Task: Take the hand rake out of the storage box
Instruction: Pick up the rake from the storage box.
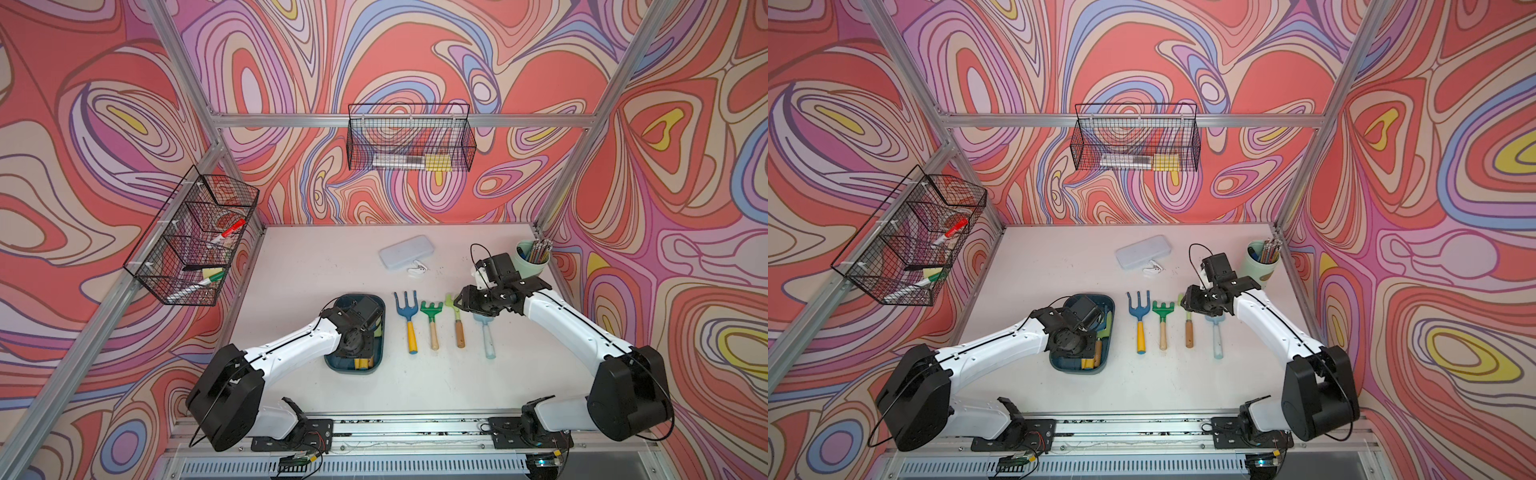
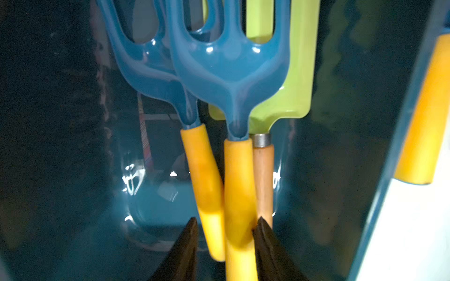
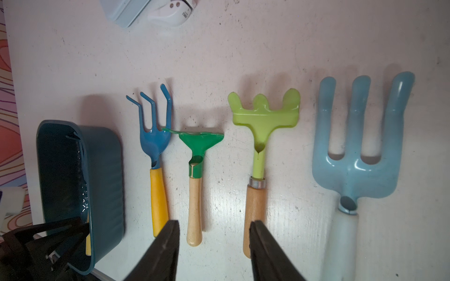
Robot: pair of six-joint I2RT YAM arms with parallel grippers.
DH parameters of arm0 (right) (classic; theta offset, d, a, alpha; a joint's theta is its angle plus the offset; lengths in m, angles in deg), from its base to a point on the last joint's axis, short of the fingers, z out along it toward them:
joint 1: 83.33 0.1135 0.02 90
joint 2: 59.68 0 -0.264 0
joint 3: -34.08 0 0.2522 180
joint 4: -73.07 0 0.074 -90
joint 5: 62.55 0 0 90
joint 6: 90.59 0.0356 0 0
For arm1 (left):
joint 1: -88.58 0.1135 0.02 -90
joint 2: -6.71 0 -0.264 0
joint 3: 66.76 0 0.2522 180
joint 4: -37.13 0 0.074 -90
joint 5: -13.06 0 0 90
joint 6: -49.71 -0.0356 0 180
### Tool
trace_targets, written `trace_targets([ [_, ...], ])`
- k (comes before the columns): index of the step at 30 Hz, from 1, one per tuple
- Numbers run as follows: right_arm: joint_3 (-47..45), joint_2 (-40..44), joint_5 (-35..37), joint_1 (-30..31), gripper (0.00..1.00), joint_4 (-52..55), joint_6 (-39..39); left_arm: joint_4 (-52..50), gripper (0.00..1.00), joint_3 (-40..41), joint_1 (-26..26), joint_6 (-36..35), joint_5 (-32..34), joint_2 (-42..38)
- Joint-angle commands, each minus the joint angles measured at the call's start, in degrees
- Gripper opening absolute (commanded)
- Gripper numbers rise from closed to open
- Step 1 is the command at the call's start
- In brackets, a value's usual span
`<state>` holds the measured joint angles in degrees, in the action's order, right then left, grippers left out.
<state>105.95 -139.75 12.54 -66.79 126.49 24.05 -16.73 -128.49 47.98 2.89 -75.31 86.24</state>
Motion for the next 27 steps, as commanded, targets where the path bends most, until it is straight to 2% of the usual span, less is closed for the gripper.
trace_targets([
  [1, -1.19, 0.70, -0.29, 0.99, 0.48, -0.97, 1.11, 2.61, 0.42, 0.44, -0.18, 1.21, 0.40, 0.55],
  [6, -1.20, 0.79, -0.21, 1.39, 0.48, -0.94, 1.24, -0.33, 0.42, -0.32, -0.18, 2.21, 1.97, 3.87],
  [13, -0.54, 0.40, 0.06, 1.65, 0.48, -1.07, 1.37, 2.30, 0.42, 2.78, -0.18, 3.66, -0.16, 4.01],
  [19, -0.10, 0.00, 0.06, 2.35, 0.48, -1.09, 1.43, 2.24, 0.24, 2.47, -0.18, 3.06, 0.23, 4.24],
  [24, 0.84, -0.07, -0.28, 3.85, 0.48, -0.98, 1.85, -1.99, 0.19, -0.65, -0.18, 2.88, 1.61, 1.67],
  [27, 1.89, -0.19, -1.54, 7.24, 0.48, -2.90, 3.60, -5.62, 0.18, -3.23, -0.12, 2.49, 3.82, -2.14],
])
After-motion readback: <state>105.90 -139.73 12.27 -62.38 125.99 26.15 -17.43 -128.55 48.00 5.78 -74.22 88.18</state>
